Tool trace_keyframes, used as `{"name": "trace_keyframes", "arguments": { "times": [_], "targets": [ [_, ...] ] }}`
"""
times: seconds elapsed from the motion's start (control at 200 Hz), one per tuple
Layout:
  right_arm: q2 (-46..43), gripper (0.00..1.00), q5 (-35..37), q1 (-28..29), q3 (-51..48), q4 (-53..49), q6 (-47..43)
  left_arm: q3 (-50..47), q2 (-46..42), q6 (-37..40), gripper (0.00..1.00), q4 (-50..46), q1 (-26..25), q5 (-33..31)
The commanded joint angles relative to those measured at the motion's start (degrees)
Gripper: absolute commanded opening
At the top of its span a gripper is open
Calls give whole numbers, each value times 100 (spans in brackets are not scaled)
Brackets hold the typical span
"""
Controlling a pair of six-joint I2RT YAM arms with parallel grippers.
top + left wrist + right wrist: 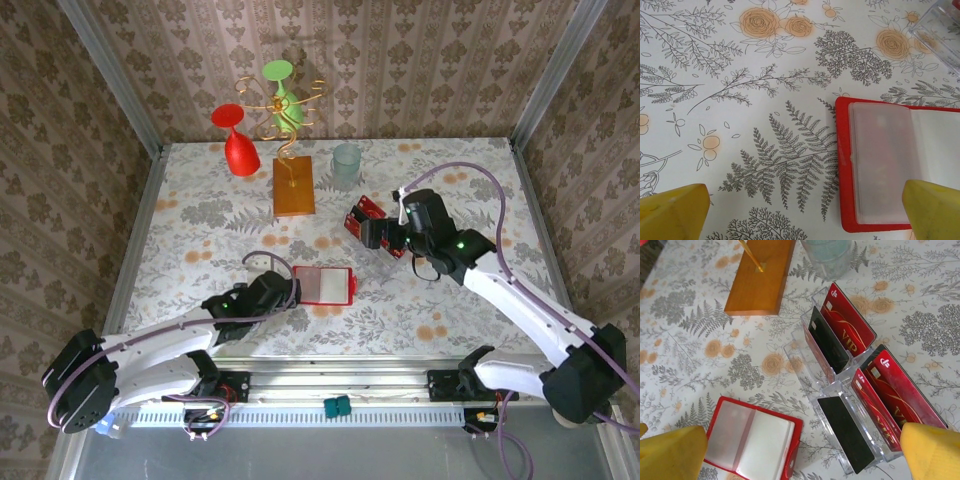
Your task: Put the credit cards into the card holder
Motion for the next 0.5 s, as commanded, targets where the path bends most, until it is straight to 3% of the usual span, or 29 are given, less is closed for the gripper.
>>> {"name": "trace_keyframes", "arguments": {
  "times": [0.0, 0.155, 0.33, 0.495],
  "targets": [
    [40, 100, -83, -29, -283, 297, 203, 232, 37, 128, 100, -62, 12, -23],
    [469, 99, 31, -24, -35, -493, -184, 244, 19, 160, 100, -107, 9, -29],
    [1174, 80, 145, 120, 525, -1334, -566, 239, 36, 150, 100, -98, 12, -29],
    [1959, 65, 778, 471, 1146, -1994, -820, 239, 45, 145, 100, -84, 17, -20]
  ]
}}
